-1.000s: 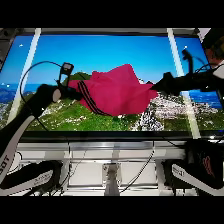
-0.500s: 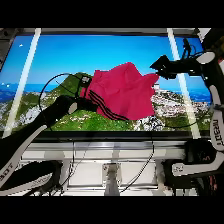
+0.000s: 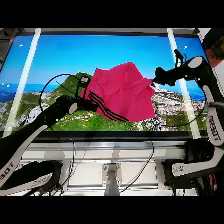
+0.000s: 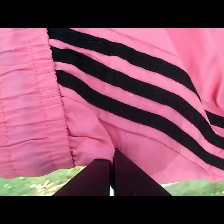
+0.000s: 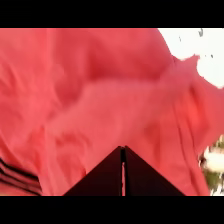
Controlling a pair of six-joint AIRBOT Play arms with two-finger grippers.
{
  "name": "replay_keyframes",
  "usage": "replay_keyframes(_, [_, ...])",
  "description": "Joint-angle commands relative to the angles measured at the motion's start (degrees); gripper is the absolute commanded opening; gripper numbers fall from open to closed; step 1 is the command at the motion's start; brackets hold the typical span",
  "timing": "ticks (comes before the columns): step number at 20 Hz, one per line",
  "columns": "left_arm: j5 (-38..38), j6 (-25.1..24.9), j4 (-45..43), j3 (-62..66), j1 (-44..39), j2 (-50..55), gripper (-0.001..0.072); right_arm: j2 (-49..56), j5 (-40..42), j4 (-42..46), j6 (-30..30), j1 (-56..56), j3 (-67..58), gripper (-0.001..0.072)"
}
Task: Fold the clothes and pants, and hang the long-sleeved shirts on hangers.
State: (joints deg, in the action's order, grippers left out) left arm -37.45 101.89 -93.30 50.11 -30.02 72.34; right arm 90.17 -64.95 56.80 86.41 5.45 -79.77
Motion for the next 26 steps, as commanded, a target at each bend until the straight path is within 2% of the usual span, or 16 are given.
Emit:
replay_keyframes(1, [-0.13,0.15,-1.03,-0.02,0.24,0.04,0.0008,-9.11,4.5,-5.35,-3.58,-0.33,14.99,0.0002])
replay_keyframes(3, [-0.11,0.15,-1.03,-0.02,0.24,0.07,0.0009,-19.61,8.59,-11.3,-4.66,-0.33,30.4,0.0002])
replay_keyframes(5, [-0.11,0.15,-1.03,-0.02,0.26,0.07,0.0008,-32.76,15.76,-16.74,-2.84,-0.35,46.14,0.0002])
replay_keyframes(8, [-0.09,0.15,-1.03,-0.02,0.24,0.07,0.0009,-52.02,24.17,-27.15,5.01,-0.5,66.31,0.0006])
replay_keyframes(9, [-0.09,0.15,-1.03,-0.02,0.24,0.07,0.0009,-56.15,25.42,-28.11,8.94,-0.5,70.66,0.0032])
replay_keyframes(11, [-0.09,0.17,-1.01,-0.02,0.24,0.07,0.0008,-60.17,26.49,-28.04,19.37,-0.48,76.11,0.0361])
replay_keyframes(14, [-0.11,0.17,-0.98,-0.02,0.24,0.07,0.0009,-57.9,29.44,-27.85,21.0,-0.48,76.83,0.0368])
replay_keyframes(17, [-0.11,0.17,-0.98,-0.02,0.24,0.07,0.0009,-52.89,32.7,-28.5,21.0,-0.48,76.54,0.0452])
replay_keyframes(20, [-0.09,0.17,-0.98,-0.02,0.24,0.07,0.0009,-46.62,33.0,-30.34,20.85,-0.5,76.52,0.0447])
replay_keyframes(26, [-0.09,0.17,-0.98,-0.02,0.24,0.07,0.0009,-36.89,34.12,-30.53,13.75,-0.5,70.75,0.0445])
